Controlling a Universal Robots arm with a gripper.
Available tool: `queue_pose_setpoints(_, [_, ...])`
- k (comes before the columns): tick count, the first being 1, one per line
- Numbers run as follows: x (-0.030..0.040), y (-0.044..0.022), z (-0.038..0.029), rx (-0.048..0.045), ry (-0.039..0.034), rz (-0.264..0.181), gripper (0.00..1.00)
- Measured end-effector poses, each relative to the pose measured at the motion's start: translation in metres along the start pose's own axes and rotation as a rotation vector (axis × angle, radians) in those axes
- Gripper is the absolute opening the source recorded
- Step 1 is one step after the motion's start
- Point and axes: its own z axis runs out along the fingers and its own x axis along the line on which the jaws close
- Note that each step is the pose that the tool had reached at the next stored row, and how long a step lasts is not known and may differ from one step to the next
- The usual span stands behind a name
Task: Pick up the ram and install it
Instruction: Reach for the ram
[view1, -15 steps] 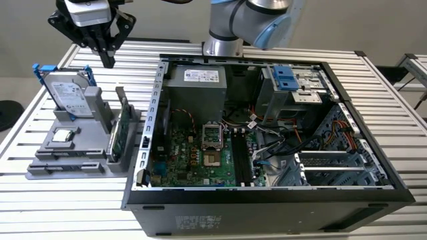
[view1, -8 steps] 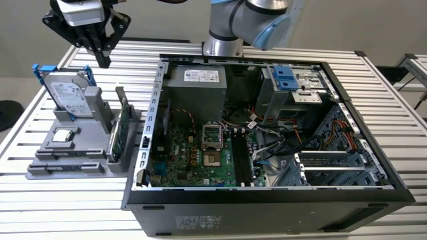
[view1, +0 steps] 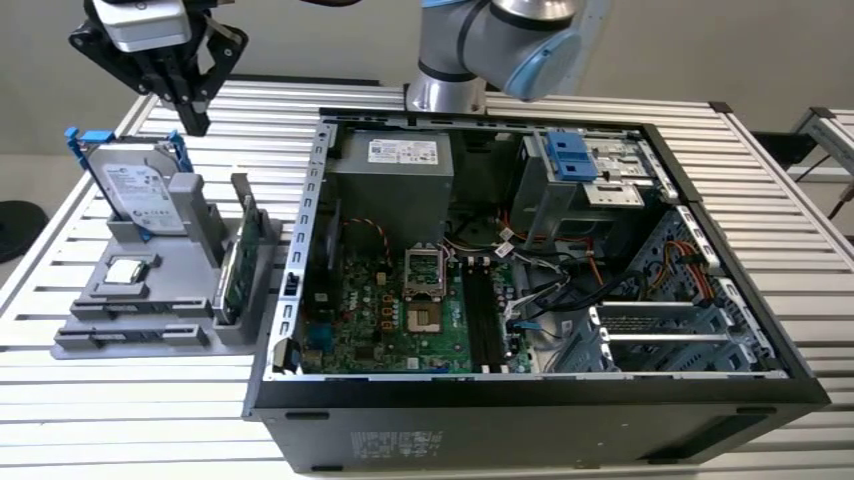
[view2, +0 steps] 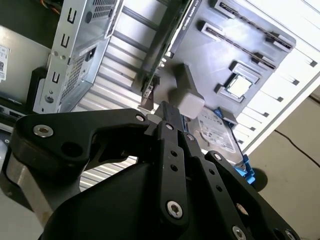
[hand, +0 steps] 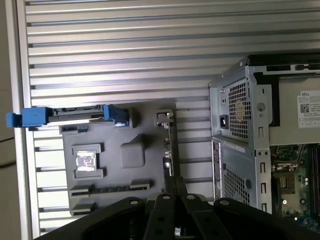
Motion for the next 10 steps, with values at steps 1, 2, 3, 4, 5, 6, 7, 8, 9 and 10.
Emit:
queue_pose_setpoints(1, [0.0014, -0.0001, 0.0000, 0.0000, 0.0000, 0.000, 0.00])
queue_pose_setpoints(2, [0.0027, -0.0002, 0.0000, 0.0000, 0.0000, 0.000, 0.00])
queue_pose_setpoints(3, [0.0041, -0.0003, -0.0001, 0.0000, 0.0000, 0.000, 0.00])
queue_pose_setpoints(4, [0.0053, -0.0004, -0.0001, -0.0001, 0.0000, 0.000, 0.00])
queue_pose_setpoints(5, [0.0068, -0.0005, -0.0001, -0.0001, -0.0001, 0.000, 0.00])
queue_pose_setpoints(6, [0.0082, -0.0006, -0.0002, 0.0000, 0.0000, 0.000, 0.00])
queue_pose_setpoints(7, [0.0095, -0.0007, -0.0002, -0.0001, 0.0000, 0.000, 0.00])
queue_pose_setpoints(8, [0.0108, -0.0008, -0.0002, -0.0001, -0.0001, 0.000, 0.00])
queue_pose_setpoints(9, [0.0121, -0.0009, -0.0002, 0.0000, 0.0000, 0.000, 0.00])
queue_pose_setpoints(10, [0.0135, -0.0010, -0.0003, -0.0001, -0.0001, 0.000, 0.00])
